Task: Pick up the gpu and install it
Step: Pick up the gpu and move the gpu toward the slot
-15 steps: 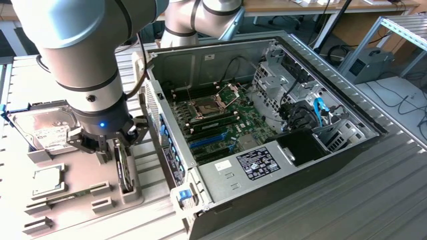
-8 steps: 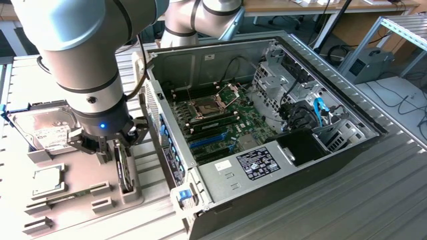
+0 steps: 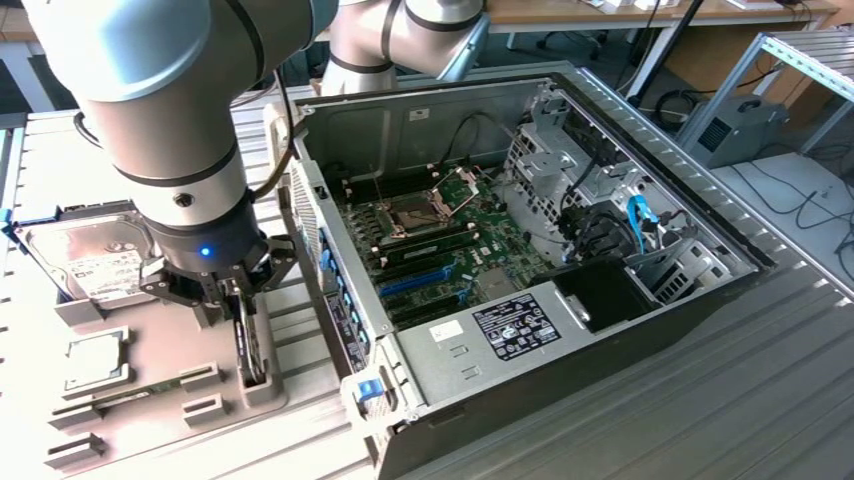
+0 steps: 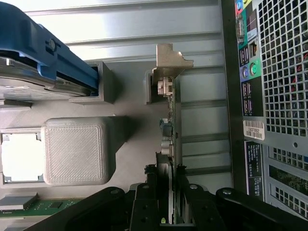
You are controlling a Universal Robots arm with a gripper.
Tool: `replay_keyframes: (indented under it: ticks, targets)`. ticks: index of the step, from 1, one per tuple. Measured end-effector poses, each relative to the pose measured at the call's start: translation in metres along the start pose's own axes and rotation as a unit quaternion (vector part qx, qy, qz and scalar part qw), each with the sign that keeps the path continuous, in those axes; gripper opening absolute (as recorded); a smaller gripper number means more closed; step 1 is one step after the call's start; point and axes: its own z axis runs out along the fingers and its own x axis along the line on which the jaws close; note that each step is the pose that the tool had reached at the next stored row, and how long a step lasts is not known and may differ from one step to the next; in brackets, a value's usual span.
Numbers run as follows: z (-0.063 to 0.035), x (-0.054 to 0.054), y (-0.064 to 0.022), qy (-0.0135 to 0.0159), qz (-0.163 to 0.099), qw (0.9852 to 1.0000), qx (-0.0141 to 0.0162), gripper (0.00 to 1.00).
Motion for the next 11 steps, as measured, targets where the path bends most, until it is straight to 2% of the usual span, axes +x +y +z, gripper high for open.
replay_keyframes:
  ticks: [11]
  targets:
    - [0.0,0.0,0.0,0.0,0.0,1.0,0.0001,0.26]
